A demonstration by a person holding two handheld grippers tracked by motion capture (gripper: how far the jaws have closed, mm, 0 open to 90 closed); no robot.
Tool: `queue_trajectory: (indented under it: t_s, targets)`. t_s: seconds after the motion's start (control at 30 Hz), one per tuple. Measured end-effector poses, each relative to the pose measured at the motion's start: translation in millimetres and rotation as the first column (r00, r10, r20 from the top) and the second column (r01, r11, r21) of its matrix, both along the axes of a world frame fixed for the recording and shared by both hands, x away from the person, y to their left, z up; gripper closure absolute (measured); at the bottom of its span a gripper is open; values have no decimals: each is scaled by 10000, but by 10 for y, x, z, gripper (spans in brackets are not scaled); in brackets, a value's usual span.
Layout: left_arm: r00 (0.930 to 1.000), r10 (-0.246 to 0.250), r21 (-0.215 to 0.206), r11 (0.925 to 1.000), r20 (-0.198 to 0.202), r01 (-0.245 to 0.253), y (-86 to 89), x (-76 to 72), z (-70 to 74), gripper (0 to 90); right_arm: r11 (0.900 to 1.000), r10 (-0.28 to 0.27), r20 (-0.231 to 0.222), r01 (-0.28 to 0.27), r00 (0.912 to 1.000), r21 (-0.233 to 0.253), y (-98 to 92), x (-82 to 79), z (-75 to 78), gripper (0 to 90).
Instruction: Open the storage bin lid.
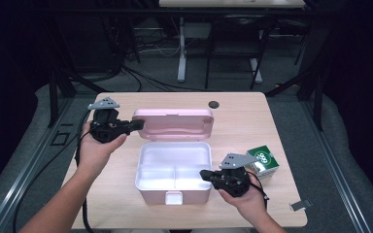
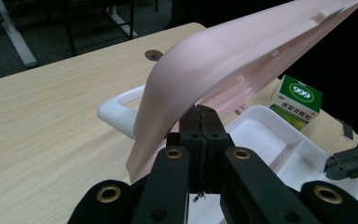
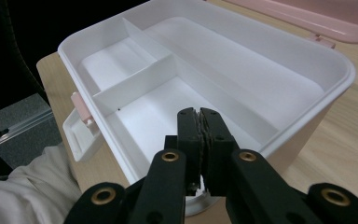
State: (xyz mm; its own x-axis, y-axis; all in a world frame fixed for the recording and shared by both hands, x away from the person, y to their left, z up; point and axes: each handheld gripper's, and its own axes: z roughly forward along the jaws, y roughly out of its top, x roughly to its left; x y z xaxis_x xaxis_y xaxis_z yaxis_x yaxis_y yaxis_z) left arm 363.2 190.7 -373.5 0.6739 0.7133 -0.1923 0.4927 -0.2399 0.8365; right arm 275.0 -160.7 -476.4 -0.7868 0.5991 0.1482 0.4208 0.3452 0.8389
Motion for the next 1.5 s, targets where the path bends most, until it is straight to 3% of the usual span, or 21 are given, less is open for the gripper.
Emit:
queue_trajectory:
  t_s: [0.27,0.73,1.43,1.5]
  targets:
    - [9997,227,11,9997,43,-227,-13,106,10,900,10000,-24,-40,24,10000,-60,14,-24,-52,872]
    - [9981,592,52,9982,-171,-592,-19,250,-53,900,9998,195,276,-197,9994,65,36,-100,-107,842]
    - [9982,448,397,9983,-388,-433,-48,227,-215,900,9994,261,224,-266,9994,232,81,-53,-179,829]
    - [9984,373,555,9978,-429,-349,-69,220,-244,900,9996,185,370,-192,9991,198,79,-56,-177,830]
